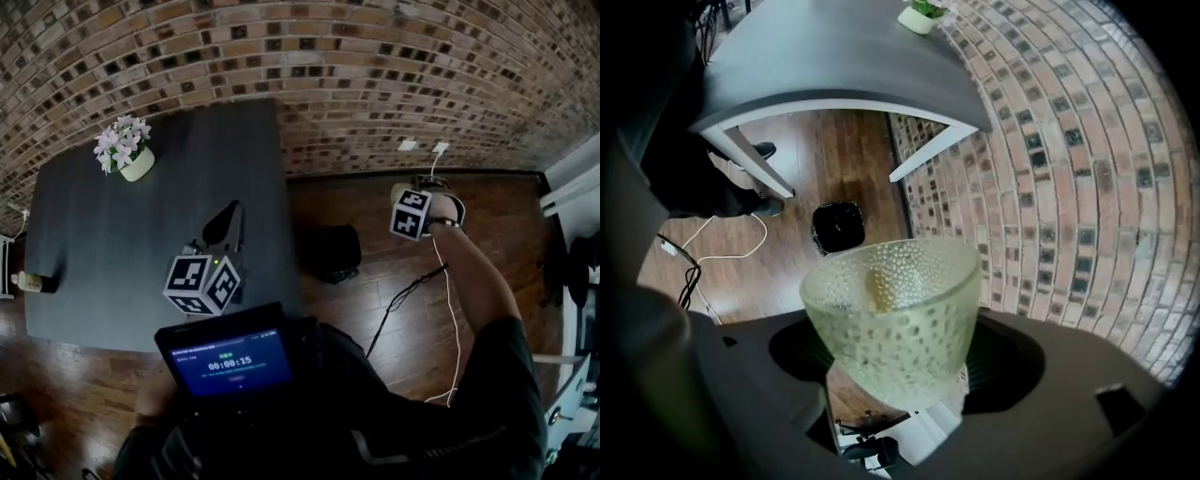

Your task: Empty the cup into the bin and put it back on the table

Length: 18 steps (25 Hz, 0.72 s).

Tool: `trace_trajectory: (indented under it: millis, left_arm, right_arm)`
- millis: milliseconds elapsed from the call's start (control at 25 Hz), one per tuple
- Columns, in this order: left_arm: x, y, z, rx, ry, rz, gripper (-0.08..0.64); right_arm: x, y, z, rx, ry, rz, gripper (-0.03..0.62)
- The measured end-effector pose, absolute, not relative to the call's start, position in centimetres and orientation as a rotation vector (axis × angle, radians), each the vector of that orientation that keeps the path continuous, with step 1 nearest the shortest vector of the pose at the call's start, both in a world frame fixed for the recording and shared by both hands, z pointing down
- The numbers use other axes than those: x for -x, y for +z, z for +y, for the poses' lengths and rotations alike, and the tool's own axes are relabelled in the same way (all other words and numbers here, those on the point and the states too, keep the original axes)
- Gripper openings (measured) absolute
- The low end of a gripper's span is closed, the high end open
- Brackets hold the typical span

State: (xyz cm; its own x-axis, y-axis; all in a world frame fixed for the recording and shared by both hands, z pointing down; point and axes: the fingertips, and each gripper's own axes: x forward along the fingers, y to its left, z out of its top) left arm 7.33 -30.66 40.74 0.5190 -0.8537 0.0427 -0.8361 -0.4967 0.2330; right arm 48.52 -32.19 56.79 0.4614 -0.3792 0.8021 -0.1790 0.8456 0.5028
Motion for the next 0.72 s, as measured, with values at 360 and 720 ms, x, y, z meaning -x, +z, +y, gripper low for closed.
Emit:
trace_trajectory:
  millis: [360, 720]
  left_arm:
    - [-7.72, 41.09, -31.07, -2.531, -0.11, -1.413, -0.008]
    - [-7.7, 41.3, -31.28, -2.52, -0.114, -1.41, -0.008]
  right_arm:
    - [-48.6, 56.49, -32.64, -0.511, -0.157, -1.047, 0.391]
    - [-48.8, 56.34, -32.75, -0.451, -0.171, -1.0, 0.391]
